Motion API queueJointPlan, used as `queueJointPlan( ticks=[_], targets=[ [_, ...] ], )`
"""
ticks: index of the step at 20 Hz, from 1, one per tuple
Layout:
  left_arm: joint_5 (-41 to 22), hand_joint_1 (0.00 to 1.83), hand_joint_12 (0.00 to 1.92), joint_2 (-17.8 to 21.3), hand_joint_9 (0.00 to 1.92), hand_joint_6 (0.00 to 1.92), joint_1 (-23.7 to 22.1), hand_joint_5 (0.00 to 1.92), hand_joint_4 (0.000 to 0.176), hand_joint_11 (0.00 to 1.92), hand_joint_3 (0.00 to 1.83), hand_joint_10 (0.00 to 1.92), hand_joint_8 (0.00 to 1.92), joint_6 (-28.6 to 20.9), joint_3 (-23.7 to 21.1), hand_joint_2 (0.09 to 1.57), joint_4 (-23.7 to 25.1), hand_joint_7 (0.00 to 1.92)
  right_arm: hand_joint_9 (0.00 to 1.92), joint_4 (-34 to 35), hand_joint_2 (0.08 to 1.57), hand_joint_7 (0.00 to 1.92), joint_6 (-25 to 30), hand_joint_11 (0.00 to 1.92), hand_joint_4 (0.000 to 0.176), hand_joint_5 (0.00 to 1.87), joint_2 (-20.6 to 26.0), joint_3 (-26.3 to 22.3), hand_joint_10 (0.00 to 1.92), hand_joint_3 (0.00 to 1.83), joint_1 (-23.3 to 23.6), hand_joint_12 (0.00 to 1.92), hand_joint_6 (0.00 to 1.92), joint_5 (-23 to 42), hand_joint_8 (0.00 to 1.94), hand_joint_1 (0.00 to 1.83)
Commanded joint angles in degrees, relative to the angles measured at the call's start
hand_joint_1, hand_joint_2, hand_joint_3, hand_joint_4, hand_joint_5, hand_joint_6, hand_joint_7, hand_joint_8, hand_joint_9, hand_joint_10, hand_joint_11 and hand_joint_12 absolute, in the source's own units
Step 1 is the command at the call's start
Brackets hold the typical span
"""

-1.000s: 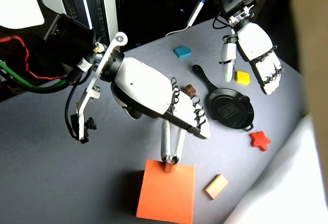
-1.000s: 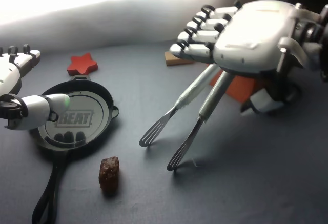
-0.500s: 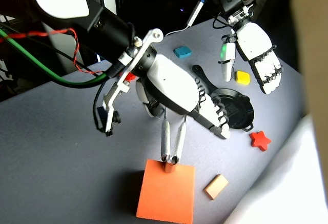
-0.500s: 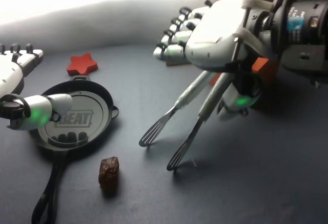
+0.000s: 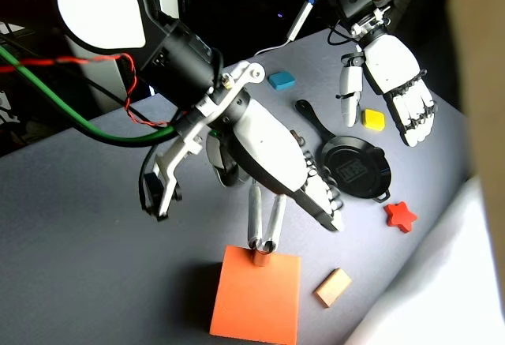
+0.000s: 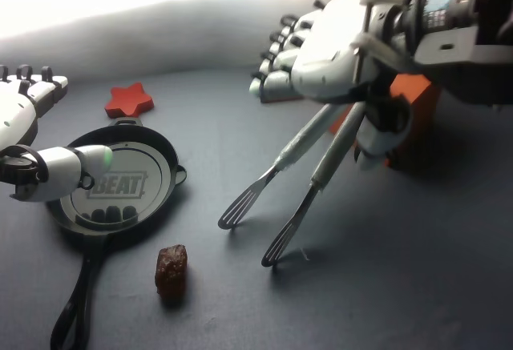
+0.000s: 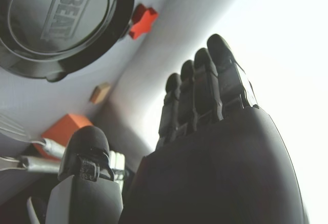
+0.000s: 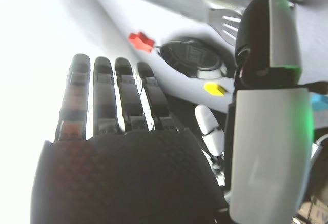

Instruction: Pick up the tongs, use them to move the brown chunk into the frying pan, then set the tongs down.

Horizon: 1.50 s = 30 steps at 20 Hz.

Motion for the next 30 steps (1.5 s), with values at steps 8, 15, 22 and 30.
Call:
queueJointPlan(
  ticks=[8, 15, 22, 30],
  targets=[
    [-5.08, 0.11, 0.46, 0.69, 0.10, 0.00, -0.75, 0.10, 0.000, 0.00, 0.00, 0.00, 0.00, -0.68, 0.21, 1.22, 2.86, 0.10, 0.00, 4.44, 0.87, 0.00, -7.57, 0.00, 0.000, 0.00, -3.16, 6.34, 0.00, 0.00, -2.11, 0.00, 0.00, 2.28, 0.00, 0.94],
    [-5.07, 0.11, 0.44, 0.72, 0.09, 0.00, -0.16, 0.08, 0.008, 0.00, 0.00, 0.00, 0.00, 0.54, 0.04, 1.23, 3.04, 0.10, 0.00, 7.91, 0.85, 0.00, -14.43, 0.00, 0.000, 0.00, -4.49, 9.15, 0.00, 0.00, -4.50, 0.00, 0.00, 3.14, 0.00, 0.93],
    [-6.10, 0.12, 0.46, 0.71, 0.11, 0.00, -0.84, 0.09, 0.007, 0.00, 0.00, 0.00, 0.00, -0.43, -1.01, 1.22, 3.19, 0.10, 0.00, 7.91, 0.87, 0.00, -17.12, 0.00, 0.000, 0.00, -6.38, 12.50, 0.00, 0.00, -6.19, 0.00, 0.00, 4.98, 0.00, 0.93],
    [-9.93, 0.12, 0.46, 0.75, 0.11, 0.00, -1.01, 0.10, 0.002, 0.00, 0.00, 0.00, 0.00, -0.79, -1.82, 1.23, 3.05, 0.10, 0.00, 7.91, 0.88, 0.00, -18.39, 0.00, 0.000, 0.00, -8.32, 14.75, 0.00, 0.00, -7.20, 0.00, 0.00, 6.05, 0.00, 0.95]
  ],
)
